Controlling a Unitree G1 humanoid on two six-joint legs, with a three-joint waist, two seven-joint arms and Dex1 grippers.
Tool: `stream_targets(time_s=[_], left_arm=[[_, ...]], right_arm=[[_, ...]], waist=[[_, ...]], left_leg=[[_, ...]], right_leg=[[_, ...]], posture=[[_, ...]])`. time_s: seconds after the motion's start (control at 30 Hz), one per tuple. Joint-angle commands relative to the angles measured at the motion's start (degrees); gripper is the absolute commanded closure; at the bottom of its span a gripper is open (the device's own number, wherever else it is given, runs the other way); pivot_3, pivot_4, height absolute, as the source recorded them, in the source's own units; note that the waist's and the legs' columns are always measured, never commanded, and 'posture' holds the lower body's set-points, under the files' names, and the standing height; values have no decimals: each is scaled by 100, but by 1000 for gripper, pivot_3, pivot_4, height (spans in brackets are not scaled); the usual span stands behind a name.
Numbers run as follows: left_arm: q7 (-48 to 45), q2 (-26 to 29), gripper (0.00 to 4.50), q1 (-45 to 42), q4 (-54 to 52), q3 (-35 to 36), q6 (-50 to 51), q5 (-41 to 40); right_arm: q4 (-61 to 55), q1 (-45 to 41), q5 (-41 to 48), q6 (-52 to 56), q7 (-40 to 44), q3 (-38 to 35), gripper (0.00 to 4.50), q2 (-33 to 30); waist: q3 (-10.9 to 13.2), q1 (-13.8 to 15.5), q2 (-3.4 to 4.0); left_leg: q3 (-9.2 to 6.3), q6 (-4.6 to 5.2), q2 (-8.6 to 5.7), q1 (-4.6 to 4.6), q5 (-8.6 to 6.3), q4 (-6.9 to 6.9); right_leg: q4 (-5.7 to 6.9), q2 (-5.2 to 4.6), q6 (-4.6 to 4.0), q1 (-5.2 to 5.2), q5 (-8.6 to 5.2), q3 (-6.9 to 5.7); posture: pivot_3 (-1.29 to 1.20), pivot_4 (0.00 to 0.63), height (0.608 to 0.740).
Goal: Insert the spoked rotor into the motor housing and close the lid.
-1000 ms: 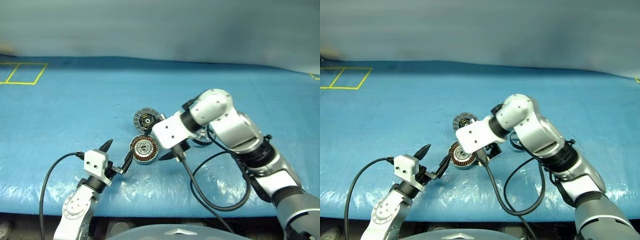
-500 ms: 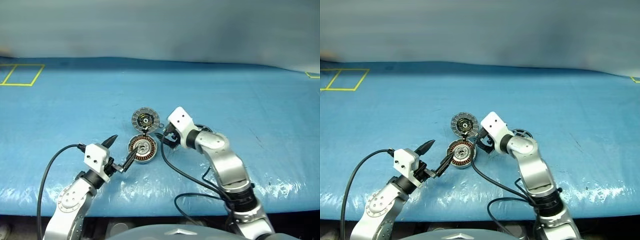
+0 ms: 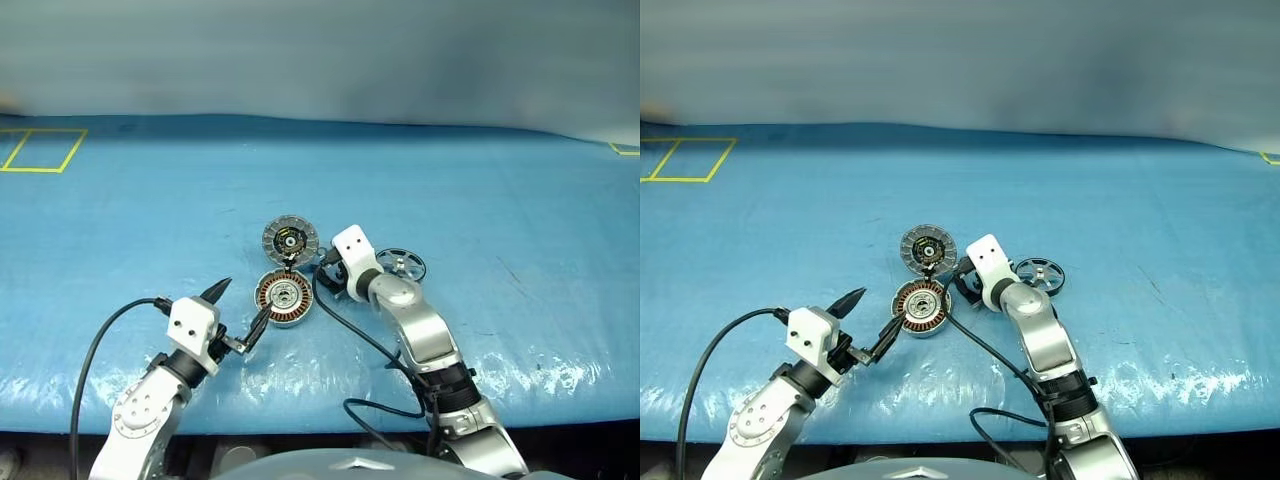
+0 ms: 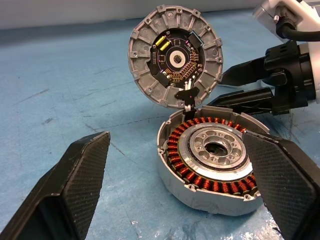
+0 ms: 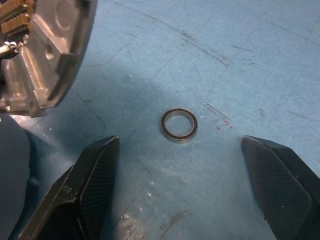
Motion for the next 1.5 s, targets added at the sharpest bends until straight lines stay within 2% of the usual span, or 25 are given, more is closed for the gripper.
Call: stream_targets(time_s=[0.03,0.23,0.27,0.33,0.4,0.53,0.63,0.8,0.93,1.03,1.1,1.2,1.37,1.5], left_arm=[[100,-67,0,3,-282,-77,-132,125],[184,-138,0,29,-318,-163,-25,149],[202,-151,0,45,-327,-170,-23,155],[231,-171,0,61,-335,-188,-24,165],[263,-192,0,86,-339,-213,-31,170],[308,-215,0,125,-334,-258,-56,182],[317,-249,0,160,-310,-291,-98,200],[300,-298,0,185,-253,-302,-177,238],[251,-280,0,207,-117,-275,-343,265],[173,-289,0,191,-1,-287,-448,206],[130,-353,0,163,81,-286,-493,77],[91,-466,0,153,183,-272,-655,-45],[-142,-370,0,256,290,-237,-879,-71],[-309,-141,0,527,362,-271,-1084,127]], right_arm=[[576,-103,145,-296,-225,-17,434,261],[1465,-92,157,-711,-328,85,434,422],[1538,-63,146,-756,-351,92,608,418],[1601,-23,159,-804,-360,80,1054,404],[1565,66,159,-838,-359,49,1685,337],[1461,234,204,-780,-386,-44,3048,253],[1051,511,253,-562,-369,-50,3842,130],[-516,1110,354,121,210,180,3846,-588],[-2315,1456,461,574,981,176,3846,-1863],[-3127,1329,1055,1048,1472,-80,3846,-2325],[-3452,1119,1397,1303,1576,-206,3846,-2314],[-3549,744,1391,1520,1297,83,3846,-2063],[-3056,306,1169,1531,662,714,3846,-1372],[-2700,217,1154,1415,535,1068,3846,-1097]], waist=[[-1,-23,-1],[-18,-68,-22],[-21,-77,-27],[-24,-78,-31],[-29,-74,-36],[-50,-65,-54],[-58,-40,-62],[-59,47,-60],[-46,77,-50],[-25,51,-48],[-21,7,-48],[-20,11,-47],[-20,44,-47],[-18,48,-45]], left_leg=[[0,0,1,1,0,1],[2,1,8,23,1,2],[3,1,9,32,1,1],[8,1,10,63,0,0],[9,0,11,87,0,-1],[10,0,11,89,0,0],[10,0,11,88,-1,-2],[10,-1,8,78,-4,-6],[12,-1,7,68,-6,-2],[13,0,6,60,-6,-1],[19,0,12,43,-5,-2],[19,0,14,25,-5,-2],[12,0,9,-12,-4,-2],[10,1,8,-17,-5,-5]], right_leg=[[2,1,0,0,0,0],[6,8,0,18,-7,0],[5,8,-2,26,-16,1],[5,7,-17,38,-30,4],[4,7,-21,43,-35,5],[4,7,-21,45,-35,8],[1,7,-21,45,-35,9],[-15,3,-21,44,-37,9],[-23,0,-20,39,-37,9],[-22,-1,-19,32,-37,10],[-11,4,-20,33,-36,13],[-8,8,-19,14,-34,12],[-14,6,-8,-13,-18,10],[-22,4,-13,-15,-2,8]], posture=[[0,150,740],[0,150,740],[0,150,740],[0,150,740],[0,150,740],[0,150,740],[0,150,740],[0,150,740],[0,150,740],[0,150,740],[0,150,740],[0,150,740],[0,150,740],[0,150,740]])
